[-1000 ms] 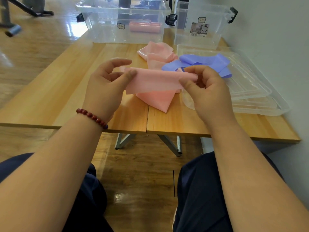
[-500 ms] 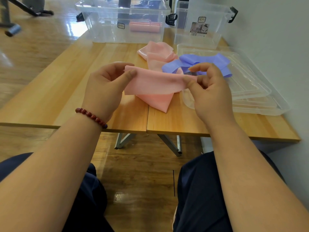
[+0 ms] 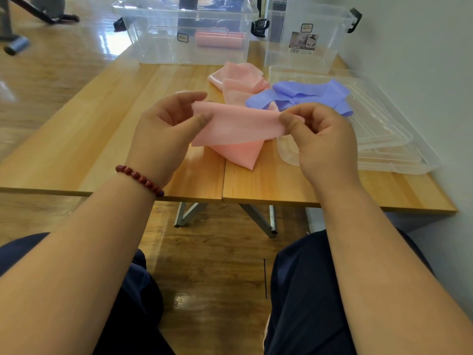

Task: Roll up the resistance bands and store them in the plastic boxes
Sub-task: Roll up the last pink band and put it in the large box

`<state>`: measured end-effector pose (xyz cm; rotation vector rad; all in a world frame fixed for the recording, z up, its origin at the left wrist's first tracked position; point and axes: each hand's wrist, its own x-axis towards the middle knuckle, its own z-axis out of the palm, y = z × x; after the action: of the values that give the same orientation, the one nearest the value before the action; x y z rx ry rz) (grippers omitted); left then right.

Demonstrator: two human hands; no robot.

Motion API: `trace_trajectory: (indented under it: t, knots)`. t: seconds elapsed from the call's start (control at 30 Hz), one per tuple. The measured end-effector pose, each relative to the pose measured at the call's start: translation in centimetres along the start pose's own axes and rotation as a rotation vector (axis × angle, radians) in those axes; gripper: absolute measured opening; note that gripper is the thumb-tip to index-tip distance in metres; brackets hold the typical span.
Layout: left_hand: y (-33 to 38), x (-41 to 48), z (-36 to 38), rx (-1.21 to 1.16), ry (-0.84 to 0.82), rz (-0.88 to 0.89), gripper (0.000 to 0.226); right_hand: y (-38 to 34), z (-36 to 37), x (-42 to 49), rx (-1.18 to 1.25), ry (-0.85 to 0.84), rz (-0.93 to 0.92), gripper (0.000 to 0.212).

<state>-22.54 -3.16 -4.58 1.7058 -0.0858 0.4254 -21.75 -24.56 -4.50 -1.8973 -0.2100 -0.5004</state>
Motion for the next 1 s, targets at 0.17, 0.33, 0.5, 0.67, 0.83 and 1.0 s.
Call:
trace_trajectory:
  t: [0.17,0.33,0.5,0.67,0.83,1.0]
  knots:
    - [0.10,-0.15,0.20,0.025,0.014,0.032,0.012,-0.02,0.04,-0.07,-0.015,0.021,-0.015,0.016]
    - [0.21,-0.14,0.28,0.041,0.034,0.035,0.010,-0.13,0.13,0.00,-0.034,0.010,-0.005,0.017]
    - [0.09,0.00,0.25,0.043,0.067,0.017,0.009,0.04,0.10,0.01,0.034,-0.030,0.008,0.012]
    - [-0.02,0.10,0.08,0.004,0.028,-0.003,0.015,-0.02,0.13,0.01,-0.006,0.024,-0.009,0.008]
    - [-0.16,0.03,0.14,0.012,-0.010,0.059,0.013,-0.09,0.06,0.09,-0.020,0.042,0.019,0.030]
    - [-0.39,0.16,0.18,0.069,0.039,0.052,0.008,-0.25,0.04,-0.01,-0.017,0.007,0.034,0.029]
